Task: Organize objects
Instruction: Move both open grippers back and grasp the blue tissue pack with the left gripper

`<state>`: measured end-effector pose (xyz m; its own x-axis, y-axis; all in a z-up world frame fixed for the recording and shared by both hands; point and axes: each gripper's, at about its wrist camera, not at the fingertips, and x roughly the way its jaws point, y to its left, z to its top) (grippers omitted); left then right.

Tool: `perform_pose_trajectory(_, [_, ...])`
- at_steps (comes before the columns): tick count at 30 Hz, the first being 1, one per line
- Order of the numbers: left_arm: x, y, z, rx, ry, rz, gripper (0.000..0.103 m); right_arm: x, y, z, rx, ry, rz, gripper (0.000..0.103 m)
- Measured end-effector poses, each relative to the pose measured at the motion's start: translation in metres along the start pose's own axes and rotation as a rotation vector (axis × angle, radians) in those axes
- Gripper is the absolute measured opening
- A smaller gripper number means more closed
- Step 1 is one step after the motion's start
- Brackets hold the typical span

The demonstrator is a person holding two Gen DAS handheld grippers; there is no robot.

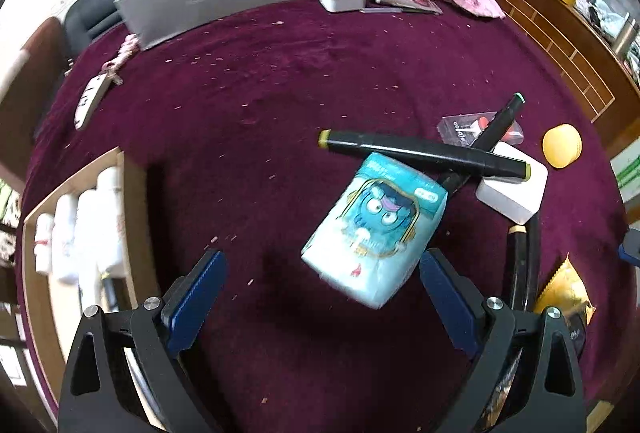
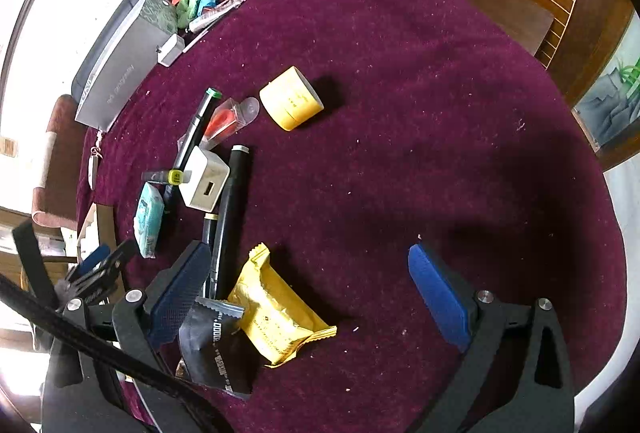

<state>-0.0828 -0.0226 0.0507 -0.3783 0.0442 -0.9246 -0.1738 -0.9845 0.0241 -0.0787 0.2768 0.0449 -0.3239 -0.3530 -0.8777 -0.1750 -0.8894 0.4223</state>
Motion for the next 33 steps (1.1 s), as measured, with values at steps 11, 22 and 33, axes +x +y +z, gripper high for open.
perform_pose_trajectory(11, [0.027,-0.014,0.018,0.049,0.027,-0.008,0.094,0.000,-0.011,0.002,0.004,0.006,-0.020,0.100])
perform_pose_trajectory(22, [0.039,-0.016,0.019,-0.002,0.068,-0.001,0.094,0.001,-0.010,-0.002,-0.013,0.011,-0.025,0.100])
perform_pose_trajectory(33, [0.029,-0.030,0.019,0.013,0.045,-0.025,0.043,0.009,-0.002,-0.007,-0.033,0.030,-0.027,0.100])
